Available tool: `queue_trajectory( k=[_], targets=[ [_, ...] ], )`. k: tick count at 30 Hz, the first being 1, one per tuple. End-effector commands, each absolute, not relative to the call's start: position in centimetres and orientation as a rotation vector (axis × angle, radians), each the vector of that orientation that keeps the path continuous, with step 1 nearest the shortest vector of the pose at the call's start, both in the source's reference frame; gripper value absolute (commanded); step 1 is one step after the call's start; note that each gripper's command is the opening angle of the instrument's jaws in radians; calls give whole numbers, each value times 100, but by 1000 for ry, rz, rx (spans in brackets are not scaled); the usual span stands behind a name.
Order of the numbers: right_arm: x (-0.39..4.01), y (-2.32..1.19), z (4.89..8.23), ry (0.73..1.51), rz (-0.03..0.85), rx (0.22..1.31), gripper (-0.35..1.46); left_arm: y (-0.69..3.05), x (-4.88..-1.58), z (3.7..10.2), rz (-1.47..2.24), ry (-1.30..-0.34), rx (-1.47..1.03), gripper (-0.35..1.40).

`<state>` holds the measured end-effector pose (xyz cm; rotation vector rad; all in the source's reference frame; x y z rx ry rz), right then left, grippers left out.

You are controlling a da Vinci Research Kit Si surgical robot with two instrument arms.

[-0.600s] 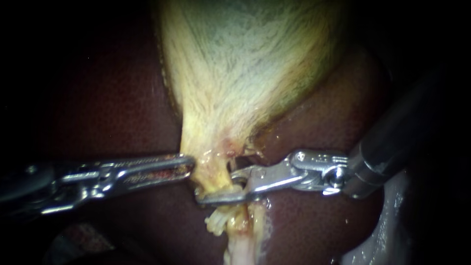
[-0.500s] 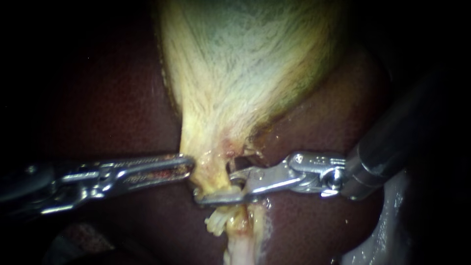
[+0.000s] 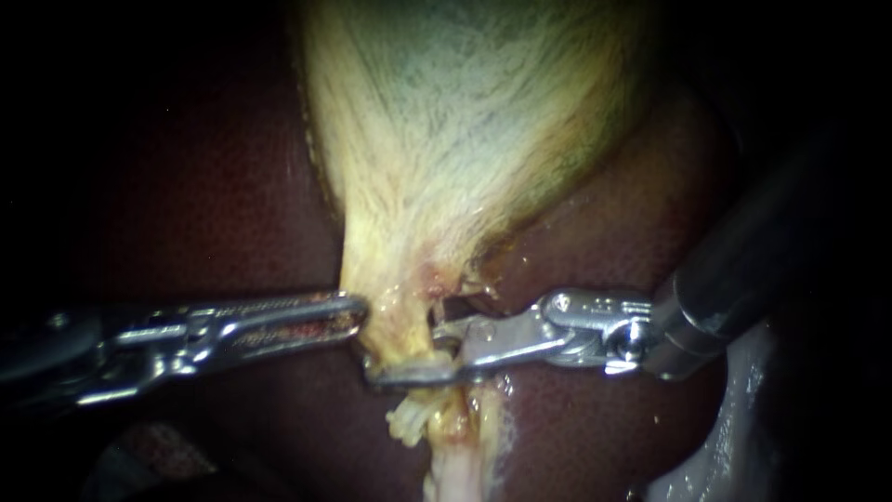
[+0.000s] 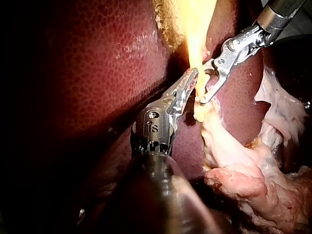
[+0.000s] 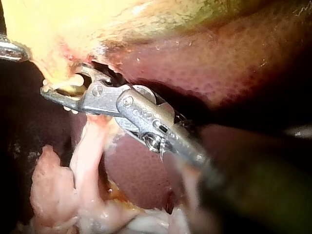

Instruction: Going back third clip left tube

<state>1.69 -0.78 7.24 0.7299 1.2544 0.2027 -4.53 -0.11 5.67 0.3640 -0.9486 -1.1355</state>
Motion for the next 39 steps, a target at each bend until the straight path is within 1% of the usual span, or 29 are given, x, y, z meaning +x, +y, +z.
queue_trajectory(
  k=[1, 9, 22, 28, 33, 39],
  targets=[
    [169, -78, 724, 1257, 203, 728, 45, -11, -453, 567, -1136, -949, 364, -35],
    [163, -77, 729, 1267, 176, 709, 53, -12, -452, 567, -1136, -949, 364, -35],
    [126, -80, 728, 1272, 161, 698, 55, -12, -450, 566, -1134, -949, 365, -35],
    [126, -80, 726, 1272, 162, 698, 56, -11, -450, 567, -1134, -949, 366, -35],
    [103, -78, 721, 1273, 165, 695, 56, -12, -448, 568, -1134, -949, 366, -35],
    [61, -63, 705, 1271, 202, 666, 56, -9, -448, 574, -1133, -949, 366, -35]
  ],
)
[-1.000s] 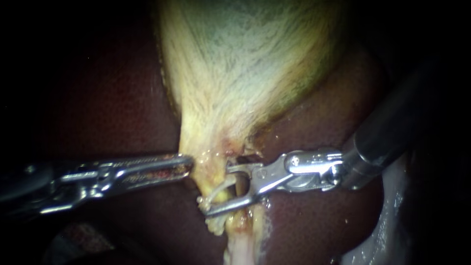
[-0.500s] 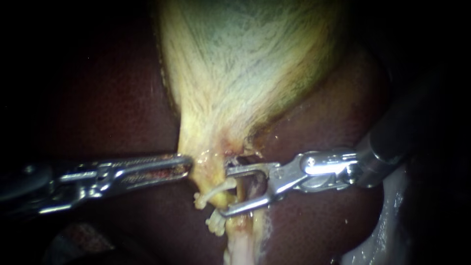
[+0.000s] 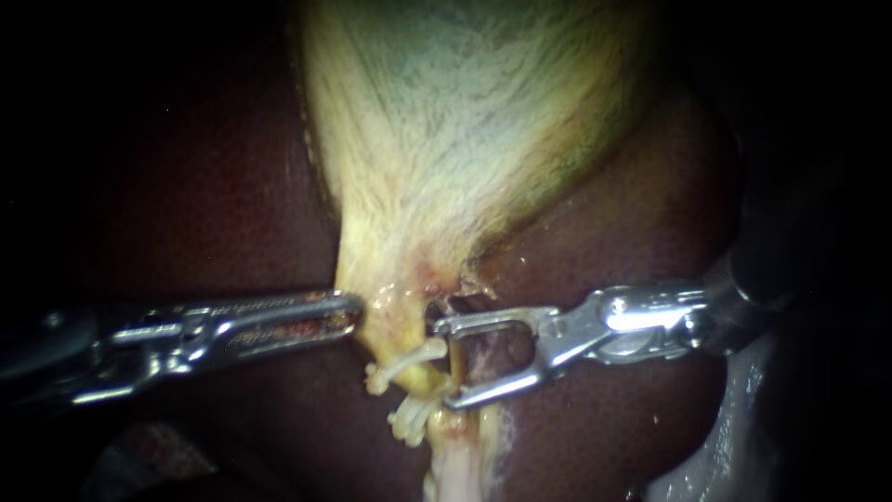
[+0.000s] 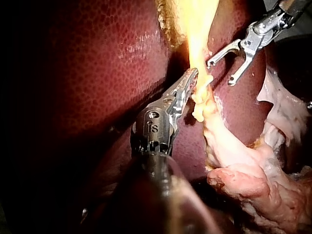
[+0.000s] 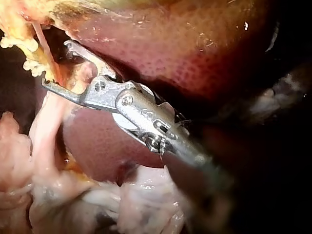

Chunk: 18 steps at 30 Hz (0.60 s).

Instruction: Going back third clip left tube

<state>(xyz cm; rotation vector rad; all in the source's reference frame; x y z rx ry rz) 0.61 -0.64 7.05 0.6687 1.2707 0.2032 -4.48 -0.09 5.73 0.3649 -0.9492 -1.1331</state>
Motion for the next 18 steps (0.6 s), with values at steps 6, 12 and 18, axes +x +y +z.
queue_trajectory(
  k=[6, 12, 18],
  targets=[
    [31, -39, 682, 1277, 209, 616, 59, -8, -450, 578, -1134, -949, 364, -35],
    [22, -28, 661, 1277, 219, 583, 60, -10, -454, 582, -1134, -949, 360, -35],
    [23, -29, 655, 1279, 216, 581, 60, -9, -461, 590, -1135, -950, 357, -35]
  ],
)
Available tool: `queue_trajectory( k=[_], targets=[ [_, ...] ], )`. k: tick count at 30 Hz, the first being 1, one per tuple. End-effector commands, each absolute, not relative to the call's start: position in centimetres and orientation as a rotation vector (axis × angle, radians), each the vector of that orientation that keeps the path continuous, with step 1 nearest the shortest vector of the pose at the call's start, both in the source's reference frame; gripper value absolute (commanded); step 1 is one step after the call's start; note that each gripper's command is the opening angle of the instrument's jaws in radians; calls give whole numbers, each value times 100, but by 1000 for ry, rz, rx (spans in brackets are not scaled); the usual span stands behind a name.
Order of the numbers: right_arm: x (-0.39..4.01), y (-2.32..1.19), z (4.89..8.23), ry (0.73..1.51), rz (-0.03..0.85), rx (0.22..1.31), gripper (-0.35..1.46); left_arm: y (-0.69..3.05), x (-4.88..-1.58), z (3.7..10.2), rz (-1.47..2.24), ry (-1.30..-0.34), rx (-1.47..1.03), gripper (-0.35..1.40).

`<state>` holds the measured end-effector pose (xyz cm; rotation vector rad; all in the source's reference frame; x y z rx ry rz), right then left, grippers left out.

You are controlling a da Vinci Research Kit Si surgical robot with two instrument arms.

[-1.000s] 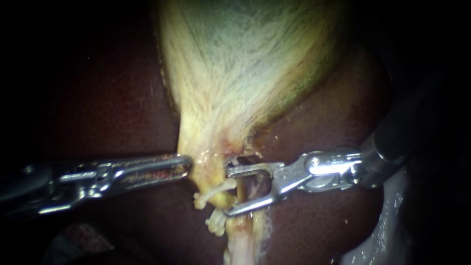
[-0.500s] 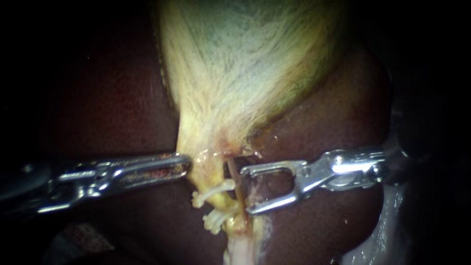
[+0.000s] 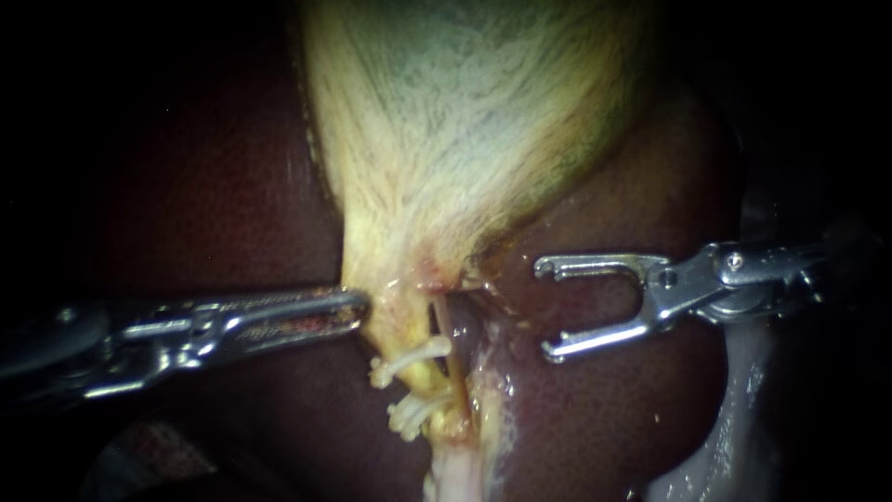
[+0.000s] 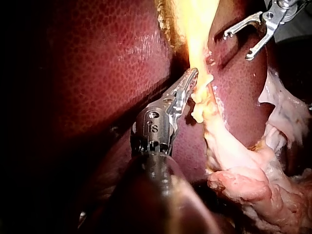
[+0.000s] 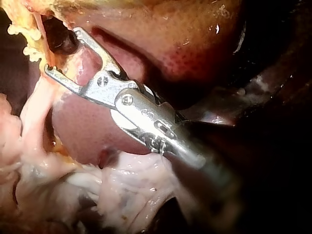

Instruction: Going back third clip left tube

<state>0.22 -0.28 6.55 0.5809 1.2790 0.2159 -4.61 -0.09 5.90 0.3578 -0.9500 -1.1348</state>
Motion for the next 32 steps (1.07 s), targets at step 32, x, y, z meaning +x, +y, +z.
queue_trajectory(
  k=[32],
  targets=[
    [30, -33, 657, 1270, 240, 618, 60, -5, -495, 615, -1128, -935, 363, -35]
  ],
)
